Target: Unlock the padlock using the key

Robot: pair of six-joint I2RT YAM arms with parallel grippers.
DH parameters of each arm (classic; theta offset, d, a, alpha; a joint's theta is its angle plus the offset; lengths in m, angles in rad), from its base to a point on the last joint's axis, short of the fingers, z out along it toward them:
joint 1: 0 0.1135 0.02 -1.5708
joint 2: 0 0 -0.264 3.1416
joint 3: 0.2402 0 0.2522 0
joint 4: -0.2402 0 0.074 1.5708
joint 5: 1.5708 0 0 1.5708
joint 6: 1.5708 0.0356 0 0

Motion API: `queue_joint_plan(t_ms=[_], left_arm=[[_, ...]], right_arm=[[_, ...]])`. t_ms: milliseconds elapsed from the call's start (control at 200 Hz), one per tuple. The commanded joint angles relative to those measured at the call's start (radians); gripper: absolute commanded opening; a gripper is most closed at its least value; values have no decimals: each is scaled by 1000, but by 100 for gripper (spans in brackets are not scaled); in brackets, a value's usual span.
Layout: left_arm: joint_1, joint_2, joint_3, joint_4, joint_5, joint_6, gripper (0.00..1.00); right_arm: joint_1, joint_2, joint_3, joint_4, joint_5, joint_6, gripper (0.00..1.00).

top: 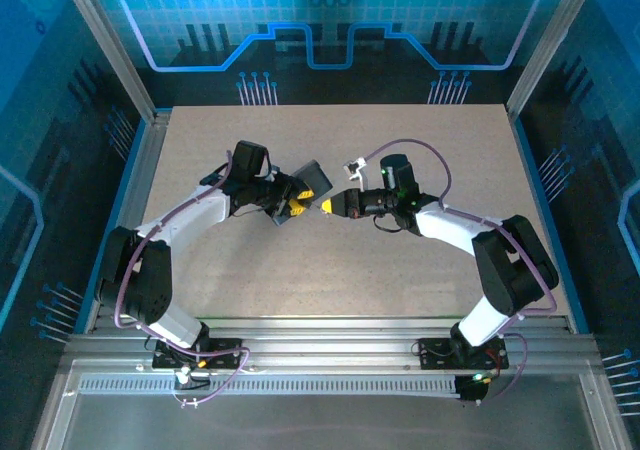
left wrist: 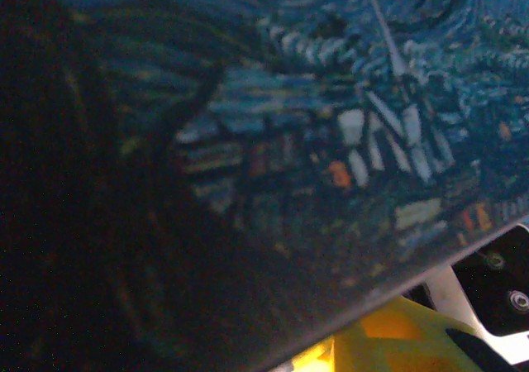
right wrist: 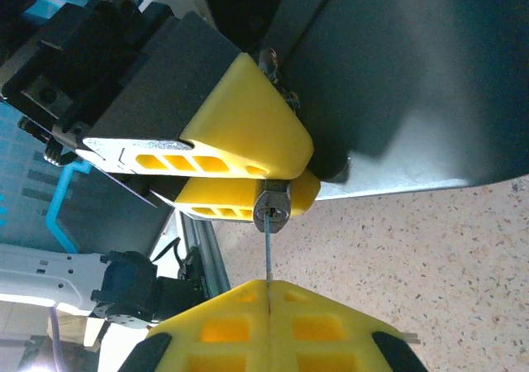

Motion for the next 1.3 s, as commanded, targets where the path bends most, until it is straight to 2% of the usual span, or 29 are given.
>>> queue_joint_plan(t_ms=[0,840,1296], left_arm=[[6,-30,-6,48,43,7,10],[1,-39,-12,68,66,25,10],[-23,-42,-41,118,76,-16,9]], right_arm=[[10,9,12,45,-28,10,0],[-2,54,18,145,-42,104,0],[35,111,87,151,-26,126,0]])
